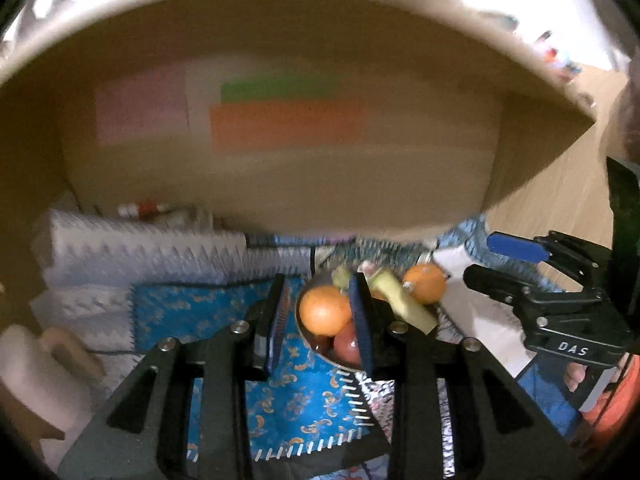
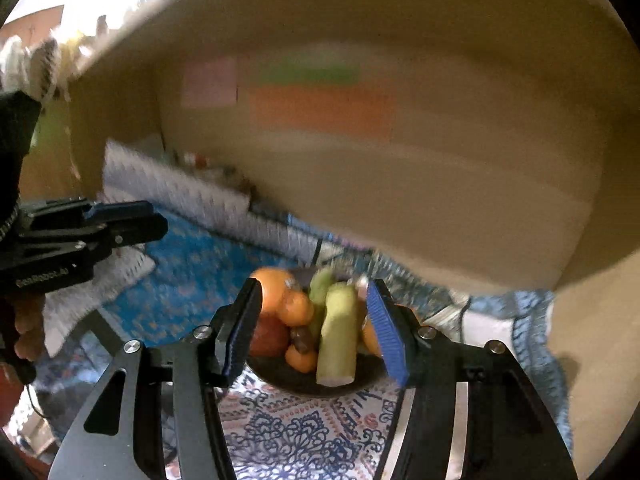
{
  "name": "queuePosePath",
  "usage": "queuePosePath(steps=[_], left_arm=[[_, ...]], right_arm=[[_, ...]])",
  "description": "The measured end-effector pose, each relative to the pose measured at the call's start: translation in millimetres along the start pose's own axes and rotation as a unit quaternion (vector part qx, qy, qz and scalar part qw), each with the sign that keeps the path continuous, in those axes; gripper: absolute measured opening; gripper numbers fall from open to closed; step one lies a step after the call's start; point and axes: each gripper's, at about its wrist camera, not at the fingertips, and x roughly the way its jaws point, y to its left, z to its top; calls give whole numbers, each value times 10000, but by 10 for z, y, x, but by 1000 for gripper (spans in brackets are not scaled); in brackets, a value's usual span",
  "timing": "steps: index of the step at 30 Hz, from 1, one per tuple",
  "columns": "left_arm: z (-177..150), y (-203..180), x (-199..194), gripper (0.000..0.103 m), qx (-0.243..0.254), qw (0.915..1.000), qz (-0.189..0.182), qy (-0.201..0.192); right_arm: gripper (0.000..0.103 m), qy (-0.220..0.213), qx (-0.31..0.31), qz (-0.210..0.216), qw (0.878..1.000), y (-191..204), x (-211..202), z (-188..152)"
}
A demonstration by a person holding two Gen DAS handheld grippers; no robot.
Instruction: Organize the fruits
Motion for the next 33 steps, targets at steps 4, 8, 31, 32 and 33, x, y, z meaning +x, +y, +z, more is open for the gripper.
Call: queuePosePath(steps=[4, 8, 31, 32, 33], left_arm=[[26, -119, -413, 31, 13, 9989, 45, -462], [-18, -242, -852, 37, 46, 9959, 55, -903], [-475, -701, -1920, 99, 105, 9834, 179, -1804], [-484, -711, -1931, 99, 104, 9831, 194, -1815], [-490, -717, -1937, 100, 105, 9830, 202, -1821]], right_arm=[[51, -440, 111, -88, 9989, 95, -422, 42], [51, -797, 246, -161, 9964, 196, -781, 37], [100, -1861, 385, -944, 9772, 604, -1884, -325], [103, -1881, 397, -948, 9768, 606, -1896, -327], [103, -1907, 408, -960, 9761, 607, -1907, -328]])
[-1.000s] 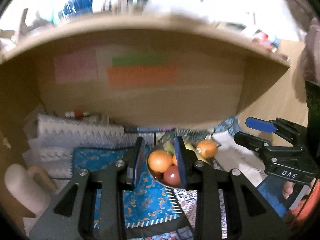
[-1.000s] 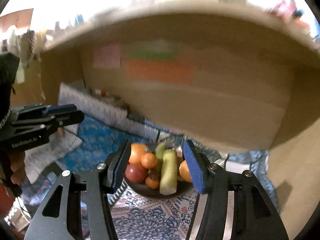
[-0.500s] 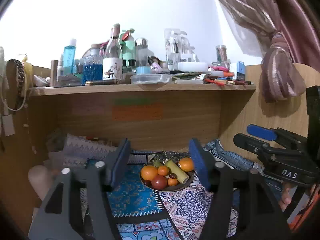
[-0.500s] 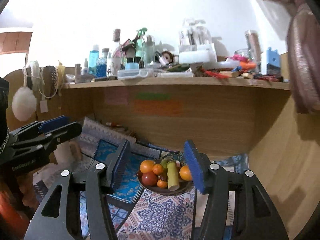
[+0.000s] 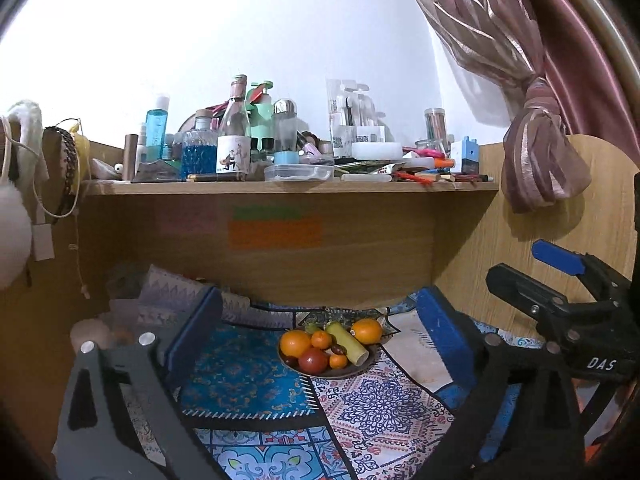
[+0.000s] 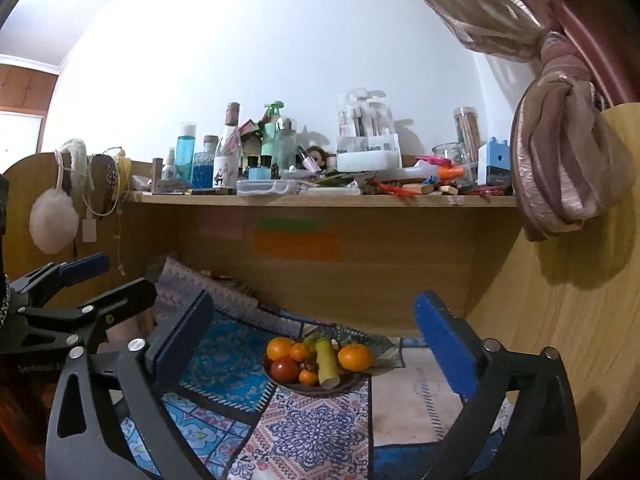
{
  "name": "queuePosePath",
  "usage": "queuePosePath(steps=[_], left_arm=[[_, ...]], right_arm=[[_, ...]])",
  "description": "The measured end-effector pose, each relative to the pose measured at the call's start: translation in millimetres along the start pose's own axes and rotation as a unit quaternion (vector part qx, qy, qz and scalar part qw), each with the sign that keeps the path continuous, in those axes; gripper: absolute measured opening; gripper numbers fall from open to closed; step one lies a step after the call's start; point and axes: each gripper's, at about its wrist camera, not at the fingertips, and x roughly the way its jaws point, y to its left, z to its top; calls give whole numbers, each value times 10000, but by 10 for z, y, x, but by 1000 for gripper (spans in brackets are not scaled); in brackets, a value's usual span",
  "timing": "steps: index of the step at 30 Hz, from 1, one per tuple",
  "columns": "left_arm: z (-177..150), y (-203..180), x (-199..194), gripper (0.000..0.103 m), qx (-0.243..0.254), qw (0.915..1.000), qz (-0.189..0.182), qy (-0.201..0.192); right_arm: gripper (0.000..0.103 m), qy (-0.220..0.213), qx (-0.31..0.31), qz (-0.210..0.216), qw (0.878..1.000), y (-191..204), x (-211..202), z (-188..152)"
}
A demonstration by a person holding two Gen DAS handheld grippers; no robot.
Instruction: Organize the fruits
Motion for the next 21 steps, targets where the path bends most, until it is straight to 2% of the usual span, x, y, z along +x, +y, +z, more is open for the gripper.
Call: queuePosePath(steps=[21], left_arm=[[7, -48, -22, 103, 45, 10000, 21, -53]], right_arm=[[103, -20, 120, -44, 9999, -35, -34, -26]])
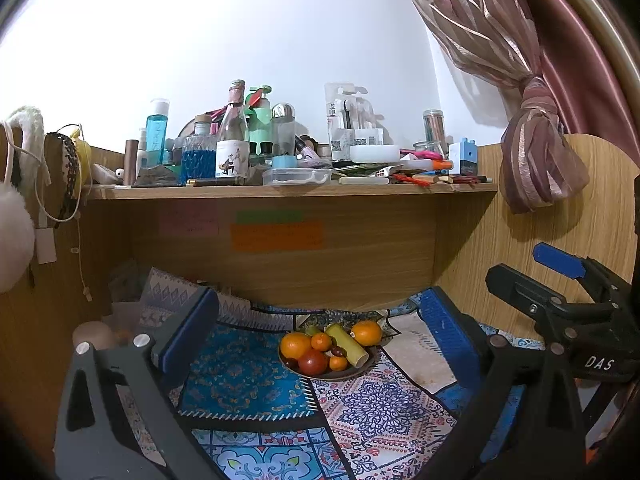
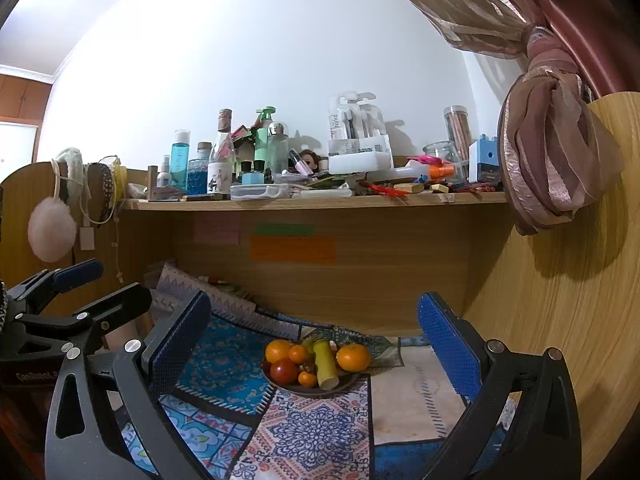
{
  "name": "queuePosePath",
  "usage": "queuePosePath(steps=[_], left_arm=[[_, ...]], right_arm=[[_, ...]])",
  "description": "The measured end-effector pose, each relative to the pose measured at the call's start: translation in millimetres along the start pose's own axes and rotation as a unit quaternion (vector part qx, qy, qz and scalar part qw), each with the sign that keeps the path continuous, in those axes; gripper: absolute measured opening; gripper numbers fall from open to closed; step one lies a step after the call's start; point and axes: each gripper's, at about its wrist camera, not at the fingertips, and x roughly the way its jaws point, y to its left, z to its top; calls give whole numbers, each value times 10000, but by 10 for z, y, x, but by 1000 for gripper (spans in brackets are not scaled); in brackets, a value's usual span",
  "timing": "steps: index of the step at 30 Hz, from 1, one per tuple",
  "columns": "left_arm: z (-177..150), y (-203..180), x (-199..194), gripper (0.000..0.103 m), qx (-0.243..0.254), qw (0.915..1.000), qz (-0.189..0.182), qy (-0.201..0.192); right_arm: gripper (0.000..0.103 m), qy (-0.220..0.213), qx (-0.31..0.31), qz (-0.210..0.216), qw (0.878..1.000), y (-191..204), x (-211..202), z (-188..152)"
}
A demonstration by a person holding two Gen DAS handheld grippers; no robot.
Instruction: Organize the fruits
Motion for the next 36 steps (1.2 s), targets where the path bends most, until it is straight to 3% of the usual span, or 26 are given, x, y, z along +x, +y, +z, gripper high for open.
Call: queuePosePath(steps=[36], left_arm=[[17, 54, 92, 103, -74, 10000, 6, 23]], right_arm=[[103, 16, 56, -77, 10000, 25, 60, 11]])
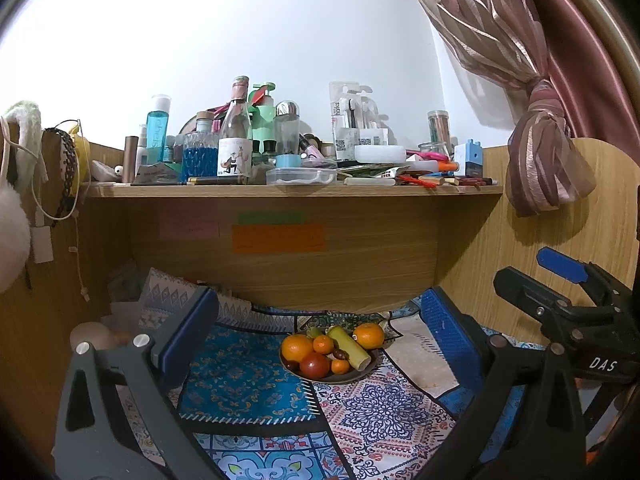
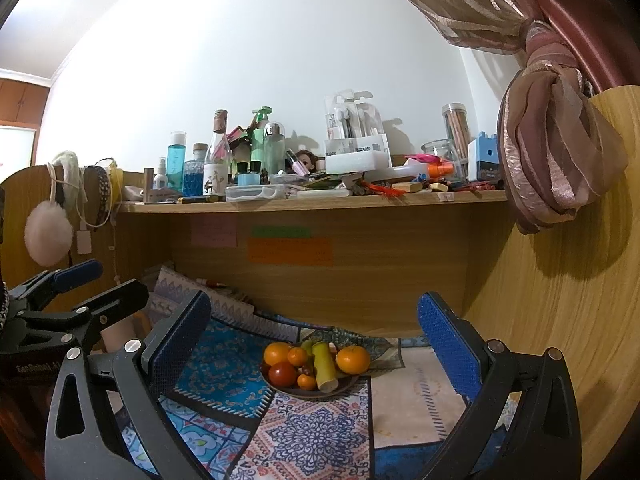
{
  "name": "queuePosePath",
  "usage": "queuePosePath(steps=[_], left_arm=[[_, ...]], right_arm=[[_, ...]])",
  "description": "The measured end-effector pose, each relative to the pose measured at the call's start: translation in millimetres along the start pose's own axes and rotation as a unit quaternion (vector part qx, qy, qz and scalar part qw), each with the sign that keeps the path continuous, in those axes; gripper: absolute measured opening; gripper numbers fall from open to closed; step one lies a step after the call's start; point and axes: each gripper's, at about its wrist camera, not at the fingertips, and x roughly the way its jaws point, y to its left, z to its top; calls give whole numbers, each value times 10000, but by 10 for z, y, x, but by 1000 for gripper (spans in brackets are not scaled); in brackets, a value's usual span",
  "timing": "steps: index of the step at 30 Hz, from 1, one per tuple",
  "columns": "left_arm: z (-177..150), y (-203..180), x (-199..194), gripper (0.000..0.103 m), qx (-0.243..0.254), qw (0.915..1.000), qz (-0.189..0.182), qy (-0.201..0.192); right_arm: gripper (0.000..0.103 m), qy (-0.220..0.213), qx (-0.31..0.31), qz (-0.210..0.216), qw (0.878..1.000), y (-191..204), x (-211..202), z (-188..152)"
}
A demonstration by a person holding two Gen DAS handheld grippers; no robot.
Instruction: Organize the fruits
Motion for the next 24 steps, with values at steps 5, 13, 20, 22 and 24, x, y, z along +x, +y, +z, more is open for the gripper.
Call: queuePosePath(steps=[5, 13, 20, 22, 24], left_arm=[[6, 7, 25, 103, 1, 10000, -8, 17], [-8, 20, 74, 103, -34, 9999, -70, 106], [-25, 43, 105, 103, -67, 9998, -93, 146], [-27, 47, 122, 103, -65, 9998, -106, 161], [-32, 45, 131, 103, -47, 9998, -95, 164]], right_arm=[[103, 11, 7, 8, 10000, -4, 24, -3], [103, 34, 5, -9, 10000, 16, 65, -7], [103, 64, 43, -23, 10000, 15, 108, -18], [103, 80, 45, -20, 10000, 13, 119, -24], [103, 96, 41, -36, 9999, 24, 139, -30]])
